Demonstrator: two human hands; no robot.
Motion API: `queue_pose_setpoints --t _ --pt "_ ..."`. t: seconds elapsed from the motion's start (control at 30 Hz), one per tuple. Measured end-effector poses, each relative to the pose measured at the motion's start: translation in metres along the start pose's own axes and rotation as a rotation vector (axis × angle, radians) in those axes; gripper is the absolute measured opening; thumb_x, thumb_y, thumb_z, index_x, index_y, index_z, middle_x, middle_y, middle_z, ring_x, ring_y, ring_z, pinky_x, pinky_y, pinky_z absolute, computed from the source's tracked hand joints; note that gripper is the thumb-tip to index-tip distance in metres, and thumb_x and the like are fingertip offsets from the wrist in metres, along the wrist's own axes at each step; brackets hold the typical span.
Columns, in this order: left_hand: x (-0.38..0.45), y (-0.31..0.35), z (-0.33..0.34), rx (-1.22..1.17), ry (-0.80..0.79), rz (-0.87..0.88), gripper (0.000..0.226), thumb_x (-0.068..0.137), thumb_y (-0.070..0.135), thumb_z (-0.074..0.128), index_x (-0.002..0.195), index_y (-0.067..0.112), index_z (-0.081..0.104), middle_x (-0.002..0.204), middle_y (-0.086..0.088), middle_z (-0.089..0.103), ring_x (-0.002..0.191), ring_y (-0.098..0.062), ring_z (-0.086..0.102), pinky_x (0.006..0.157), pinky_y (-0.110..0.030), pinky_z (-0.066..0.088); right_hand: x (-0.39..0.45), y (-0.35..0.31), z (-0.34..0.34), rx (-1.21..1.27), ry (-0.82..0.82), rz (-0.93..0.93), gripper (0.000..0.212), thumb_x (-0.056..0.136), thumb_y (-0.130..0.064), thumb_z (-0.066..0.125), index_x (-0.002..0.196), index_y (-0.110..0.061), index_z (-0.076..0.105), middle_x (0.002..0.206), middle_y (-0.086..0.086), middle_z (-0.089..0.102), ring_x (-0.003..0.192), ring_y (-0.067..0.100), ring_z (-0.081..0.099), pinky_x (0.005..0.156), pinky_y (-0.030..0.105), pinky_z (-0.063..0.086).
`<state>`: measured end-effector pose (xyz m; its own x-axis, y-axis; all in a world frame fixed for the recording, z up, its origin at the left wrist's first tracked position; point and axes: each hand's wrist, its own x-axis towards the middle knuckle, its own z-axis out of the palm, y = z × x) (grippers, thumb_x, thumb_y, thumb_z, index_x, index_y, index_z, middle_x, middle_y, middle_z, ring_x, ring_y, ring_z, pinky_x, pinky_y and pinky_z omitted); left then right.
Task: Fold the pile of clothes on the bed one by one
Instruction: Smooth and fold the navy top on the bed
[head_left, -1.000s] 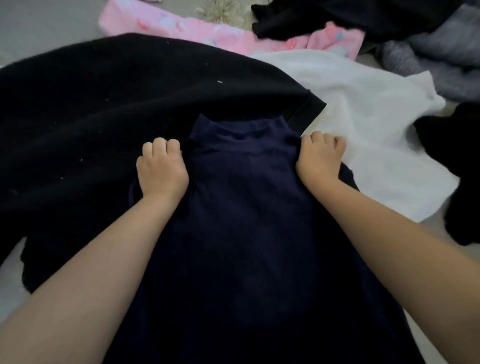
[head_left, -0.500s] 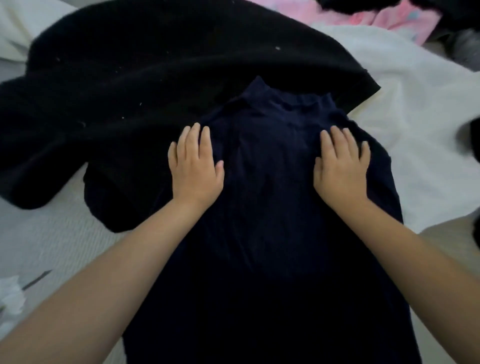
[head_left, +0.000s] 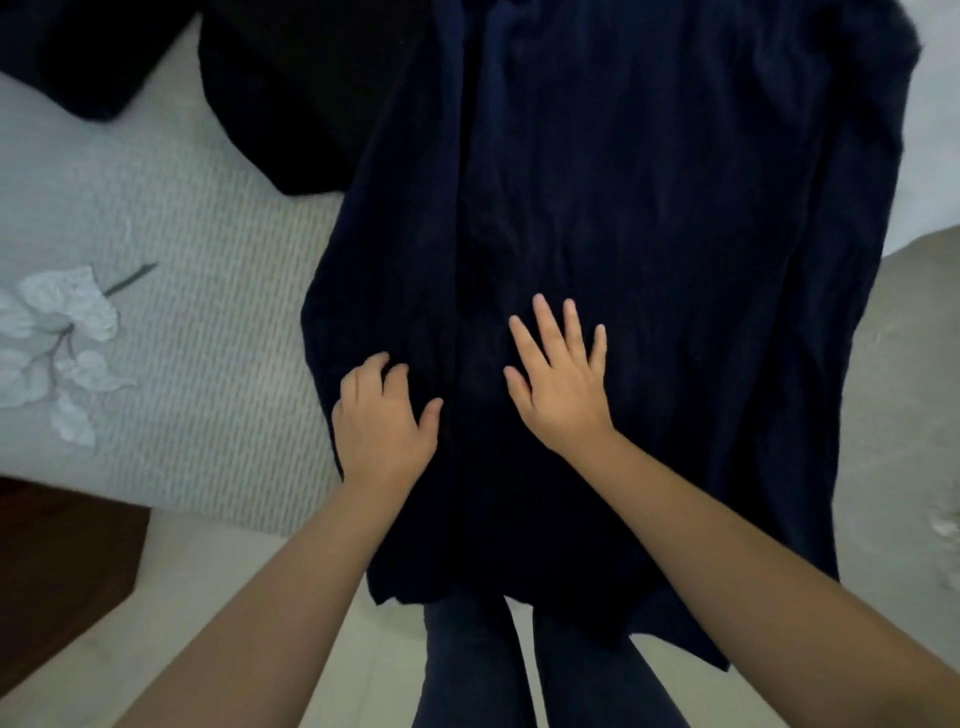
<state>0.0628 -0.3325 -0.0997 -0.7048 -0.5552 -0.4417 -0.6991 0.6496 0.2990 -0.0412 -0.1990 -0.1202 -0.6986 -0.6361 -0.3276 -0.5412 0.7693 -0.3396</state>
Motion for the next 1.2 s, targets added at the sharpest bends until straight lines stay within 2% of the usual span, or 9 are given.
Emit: queue_pose_setpoints --t 0.13,0.3,0.43,0.53,0.6,0.73,0.9,1.03,1.2 --pt "0.001 -0.012 -0.001 -0.13 -0.014 0.037 0.022 0.088 0.018 0.057 0.088 -0.003 0.063 0.087 -0.017 0.057 0.083 -0.03 0.051 0.07 -0.036 0.039 -0.005 -0.006 0.01 -0.182 -0.015 0.037 0.053 0.084 -0.026 0.063 0.131 -0.008 0.048 0.14 0.017 0.043 0.128 0.043 0.037 0.1 0.064 0.024" --pt "0.004 -0.044 -0.023 -0.59 -0.088 -0.084 0.015 0.088 0.014 0.056 0.086 0.003 0.067 0.084 -0.001 0.059 0.078 -0.01 0.051 0.063 -0.005 0.036 0.0 -0.019 0.002 -0.11 -0.085 0.085 0.055 0.095 -0.034 0.043 0.143 -0.013 0.027 0.153 0.011 0.016 0.142 0.032 0.008 0.111 0.054 0.004" --pt "-0.009 -0.067 -0.029 -0.528 -0.107 -0.077 0.016 0.089 0.006 0.053 0.097 -0.001 0.066 0.095 -0.012 0.065 0.083 -0.015 0.055 0.071 -0.013 0.035 -0.022 -0.042 -0.006 0.047 0.094 0.027 0.045 0.08 -0.031 0.066 0.108 0.003 0.062 0.105 0.02 0.064 0.097 0.037 0.06 0.082 0.046 0.047" --pt "-0.014 -0.088 -0.038 -0.486 -0.104 -0.1 0.018 0.089 0.004 0.052 0.102 0.0 0.064 0.101 -0.013 0.065 0.088 -0.017 0.056 0.076 -0.017 0.037 -0.041 -0.076 0.012 0.101 -0.203 0.202 0.049 0.086 -0.043 0.058 0.118 -0.007 0.057 0.11 0.008 0.059 0.104 0.024 0.052 0.087 0.033 0.039" --pt "-0.013 -0.093 -0.044 -0.45 -0.126 -0.065 0.02 0.09 0.005 0.05 0.105 0.001 0.063 0.104 -0.012 0.064 0.092 -0.018 0.057 0.078 -0.021 0.039 -0.047 -0.089 0.024 0.14 -0.206 0.287 0.037 0.089 -0.035 0.056 0.111 -0.005 0.059 0.106 0.008 0.057 0.101 0.023 0.05 0.085 0.03 0.037" --pt "0.005 -0.081 -0.065 -0.327 -0.093 0.147 0.027 0.089 0.002 0.05 0.114 0.0 0.059 0.111 -0.015 0.061 0.103 -0.027 0.055 0.085 -0.023 0.035 -0.054 -0.098 0.015 0.563 -0.069 0.481 0.012 0.087 -0.012 0.059 0.08 -0.002 0.059 0.079 0.006 0.051 0.074 0.015 0.047 0.063 0.016 0.034" --pt "0.058 -0.014 -0.094 -0.091 -0.005 0.611 0.04 0.09 -0.001 0.043 0.13 0.003 0.047 0.128 -0.015 0.052 0.121 -0.031 0.044 0.101 -0.034 0.032 -0.081 -0.071 -0.023 0.805 -0.149 0.614 0.033 0.088 -0.011 0.058 0.063 -0.021 0.038 0.054 -0.009 0.037 0.045 0.0 0.036 0.046 0.008 0.032" --pt "0.113 0.057 -0.1 0.42 0.007 0.874 0.05 0.095 0.01 0.031 0.144 0.016 0.023 0.153 -0.008 0.018 0.142 -0.024 0.007 0.112 -0.042 0.007 -0.086 -0.027 -0.053 0.749 -0.236 0.635 0.029 0.086 -0.009 0.061 0.065 -0.022 0.045 0.055 -0.006 0.047 0.051 0.002 0.043 0.048 0.007 0.036" --pt "0.155 0.092 -0.102 0.81 0.002 0.893 0.034 0.09 0.016 0.043 0.123 0.012 0.05 0.131 -0.01 0.045 0.135 -0.025 0.024 0.111 -0.053 -0.005 -0.077 0.026 -0.073 0.7 -0.051 0.699 0.021 0.089 -0.007 0.055 0.071 -0.017 0.05 0.066 -0.005 0.051 0.064 0.01 0.047 0.052 0.013 0.035"
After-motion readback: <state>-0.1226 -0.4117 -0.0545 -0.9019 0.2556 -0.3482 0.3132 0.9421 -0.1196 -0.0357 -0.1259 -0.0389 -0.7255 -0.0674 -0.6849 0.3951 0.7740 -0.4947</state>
